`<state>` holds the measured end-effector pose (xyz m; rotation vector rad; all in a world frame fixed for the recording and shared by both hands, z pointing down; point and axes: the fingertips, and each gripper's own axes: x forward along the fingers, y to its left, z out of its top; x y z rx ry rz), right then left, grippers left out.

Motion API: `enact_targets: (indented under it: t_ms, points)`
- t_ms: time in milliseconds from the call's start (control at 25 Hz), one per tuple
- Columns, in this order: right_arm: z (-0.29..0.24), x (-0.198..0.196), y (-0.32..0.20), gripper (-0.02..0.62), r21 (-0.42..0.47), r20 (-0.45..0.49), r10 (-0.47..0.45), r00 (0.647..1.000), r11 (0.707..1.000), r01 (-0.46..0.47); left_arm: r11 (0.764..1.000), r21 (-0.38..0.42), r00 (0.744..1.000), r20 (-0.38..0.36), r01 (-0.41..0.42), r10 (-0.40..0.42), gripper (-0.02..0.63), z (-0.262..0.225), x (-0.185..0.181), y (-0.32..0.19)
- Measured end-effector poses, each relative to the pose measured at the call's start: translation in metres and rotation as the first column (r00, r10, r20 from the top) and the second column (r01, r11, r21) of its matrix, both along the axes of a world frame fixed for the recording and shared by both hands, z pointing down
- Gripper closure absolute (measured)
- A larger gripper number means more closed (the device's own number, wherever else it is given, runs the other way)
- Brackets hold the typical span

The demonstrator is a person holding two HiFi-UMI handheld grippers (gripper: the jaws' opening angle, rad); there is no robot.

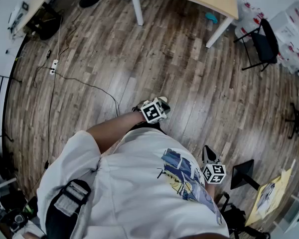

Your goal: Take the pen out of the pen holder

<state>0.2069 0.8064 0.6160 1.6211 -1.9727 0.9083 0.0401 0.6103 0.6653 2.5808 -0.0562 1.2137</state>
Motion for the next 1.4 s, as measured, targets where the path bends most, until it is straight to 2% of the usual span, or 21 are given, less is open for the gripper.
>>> enact_targets:
  t_ms: [120, 240, 360, 520, 760, 880, 960, 1040, 1080, 1400]
  points:
    - [-0.014, -0.019, -0.03, 0.589, 0.044, -0.007, -0.014, 1.0, 0.999, 0.014, 1.0, 0.007, 0.997, -0.076, 0.016, -0.015, 0.598, -0.029, -0.016, -0.005]
    - [-0.027, -0.043, -0.068, 0.589, 0.095, 0.006, -0.057, 0.998, 0.994, 0.056, 0.997, -0.01, 0.985, -0.154, 0.082, -0.083, 0.598, -0.057, -0.038, -0.016]
    - [-0.045, -0.063, -0.115, 0.589, 0.137, 0.04, -0.111, 0.993, 0.985, 0.105, 0.983, -0.046, 0.954, -0.233, 0.18, -0.186, 0.598, -0.084, -0.058, -0.039]
    - [-0.064, -0.072, -0.203, 0.589, 0.17, 0.025, -0.213, 0.977, 0.964, 0.205, 0.954, -0.06, 0.901, -0.314, 0.295, -0.299, 0.598, -0.112, -0.065, -0.103]
    - [-0.078, -0.089, -0.311, 0.589, 0.21, 0.016, -0.297, 0.955, 0.934, 0.288, 0.936, -0.057, 0.853, -0.395, 0.346, -0.34, 0.598, -0.132, -0.066, -0.196]
    - [-0.1, -0.1, -0.362, 0.588, 0.235, 0.02, -0.321, 0.947, 0.922, 0.307, 0.935, -0.06, 0.839, -0.426, 0.349, -0.34, 0.598, -0.151, -0.068, -0.233]
    - [-0.11, -0.11, -0.394, 0.586, 0.241, 0.028, -0.337, 0.941, 0.916, 0.32, 0.94, -0.054, 0.839, -0.437, 0.336, -0.325, 0.598, -0.161, -0.072, -0.254]
    - [-0.117, -0.121, -0.427, 0.527, 0.247, 0.03, -0.358, 0.933, 0.907, 0.341, 0.943, -0.037, 0.844, -0.434, 0.332, -0.314, 0.597, -0.165, -0.081, -0.276]
    - [-0.12, -0.126, -0.443, 0.52, 0.249, 0.029, -0.37, 0.928, 0.902, 0.352, 0.94, -0.028, 0.845, -0.429, 0.34, -0.319, 0.597, -0.165, -0.086, -0.287]
    - [-0.131, -0.128, -0.53, 0.532, 0.271, 0.038, -0.437, 0.899, 0.87, 0.412, 0.88, -0.031, 0.796, -0.412, 0.474, -0.443, 0.594, -0.16, -0.102, -0.364]
